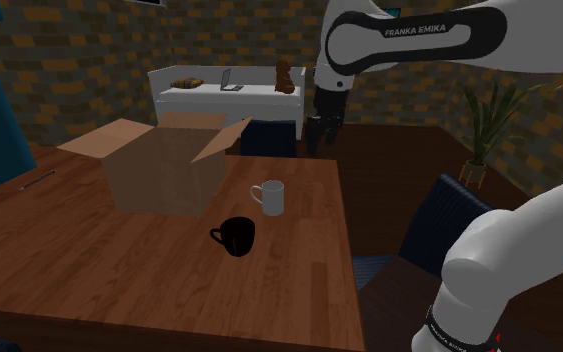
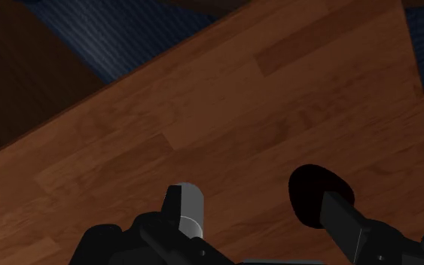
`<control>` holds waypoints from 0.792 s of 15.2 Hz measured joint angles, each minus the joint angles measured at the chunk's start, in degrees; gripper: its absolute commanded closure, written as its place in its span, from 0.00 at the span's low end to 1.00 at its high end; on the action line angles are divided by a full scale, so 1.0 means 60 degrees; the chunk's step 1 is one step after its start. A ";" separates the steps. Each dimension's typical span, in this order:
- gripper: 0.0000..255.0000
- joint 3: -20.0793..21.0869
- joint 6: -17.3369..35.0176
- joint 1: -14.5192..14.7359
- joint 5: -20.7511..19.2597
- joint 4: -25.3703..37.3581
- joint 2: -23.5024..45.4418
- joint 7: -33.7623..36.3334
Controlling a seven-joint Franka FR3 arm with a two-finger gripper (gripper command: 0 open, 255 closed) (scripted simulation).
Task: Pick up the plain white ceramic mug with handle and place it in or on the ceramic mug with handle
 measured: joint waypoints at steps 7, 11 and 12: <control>0.00 -0.0179 0.0996 -0.0167 -0.0192 0.1009 0.2539 -0.0322; 0.00 -0.0238 0.1309 -0.0235 -0.0280 0.1881 0.4015 -0.0438; 0.00 -0.0232 0.1394 -0.0235 -0.0299 0.2141 0.4434 -0.0432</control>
